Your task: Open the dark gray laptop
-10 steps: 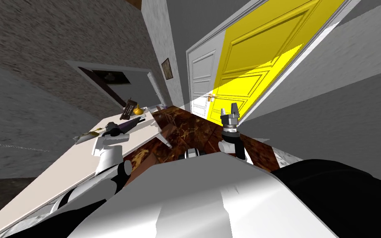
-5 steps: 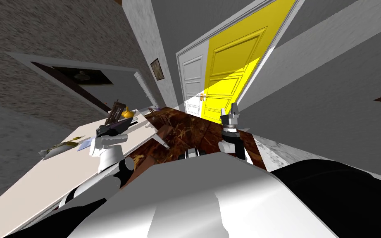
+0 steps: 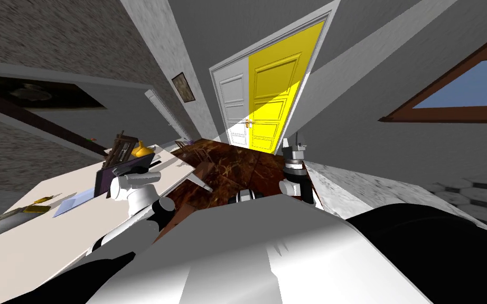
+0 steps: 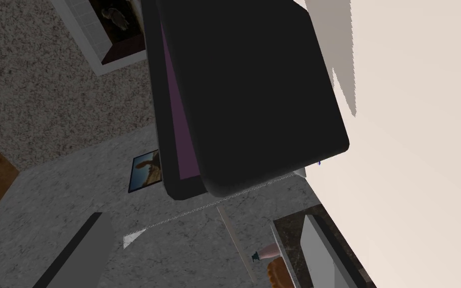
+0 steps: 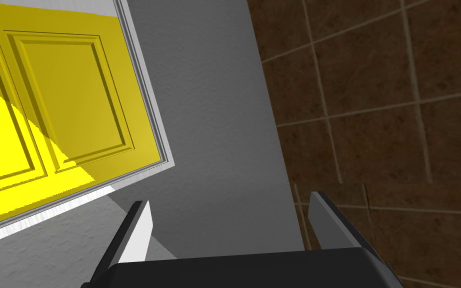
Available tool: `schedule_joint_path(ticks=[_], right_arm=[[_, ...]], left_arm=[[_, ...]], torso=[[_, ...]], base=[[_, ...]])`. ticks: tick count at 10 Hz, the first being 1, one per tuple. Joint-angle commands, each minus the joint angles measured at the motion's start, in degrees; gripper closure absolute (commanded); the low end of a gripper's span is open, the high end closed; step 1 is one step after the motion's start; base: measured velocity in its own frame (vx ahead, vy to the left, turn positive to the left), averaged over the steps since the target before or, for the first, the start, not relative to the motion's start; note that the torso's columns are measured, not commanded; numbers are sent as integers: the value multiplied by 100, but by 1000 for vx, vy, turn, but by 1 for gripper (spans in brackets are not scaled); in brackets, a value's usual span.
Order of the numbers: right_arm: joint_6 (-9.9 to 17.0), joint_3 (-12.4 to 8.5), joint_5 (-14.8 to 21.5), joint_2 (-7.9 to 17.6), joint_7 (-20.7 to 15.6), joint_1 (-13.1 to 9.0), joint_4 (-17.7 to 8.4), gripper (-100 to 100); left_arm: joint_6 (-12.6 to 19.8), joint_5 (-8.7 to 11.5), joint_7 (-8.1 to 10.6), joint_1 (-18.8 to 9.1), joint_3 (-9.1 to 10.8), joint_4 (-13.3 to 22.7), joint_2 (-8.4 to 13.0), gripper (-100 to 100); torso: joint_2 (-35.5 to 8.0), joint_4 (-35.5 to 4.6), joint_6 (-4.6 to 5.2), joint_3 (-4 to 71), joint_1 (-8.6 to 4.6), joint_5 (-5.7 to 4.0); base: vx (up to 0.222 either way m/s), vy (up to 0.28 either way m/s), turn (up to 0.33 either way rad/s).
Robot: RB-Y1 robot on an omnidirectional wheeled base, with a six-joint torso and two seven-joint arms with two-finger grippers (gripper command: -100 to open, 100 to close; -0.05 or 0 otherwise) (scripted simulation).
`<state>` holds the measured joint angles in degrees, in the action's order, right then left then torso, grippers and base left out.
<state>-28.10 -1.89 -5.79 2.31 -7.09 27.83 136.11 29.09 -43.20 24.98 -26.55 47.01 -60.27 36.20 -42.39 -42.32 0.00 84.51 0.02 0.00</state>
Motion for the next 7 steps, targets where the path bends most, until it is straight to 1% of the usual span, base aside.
schedule_joint_path(ticks=[1, 2, 7], right_arm=[[0, -1, 0, 0, 0, 2, 0, 0], [0, -1, 0, 0, 0, 3, 0, 0], [-1, -1, 0, 0, 0, 3, 1, 0]], left_arm=[[30, -197, 35, -8, 67, -26, -40, -100], [40, -217, 37, -5, 72, -36, -45, 0], [39, -215, 36, -4, 72, -35, -44, 0]], torso=[[16, 3, -10, 8, 5, 3], [38, 11, -3, 22, 2, 2], [7, 2, 0, 4, -3, 0]], base=[[-39, 1, 8], [-13, 0, 1], [-1, 0, 0]])
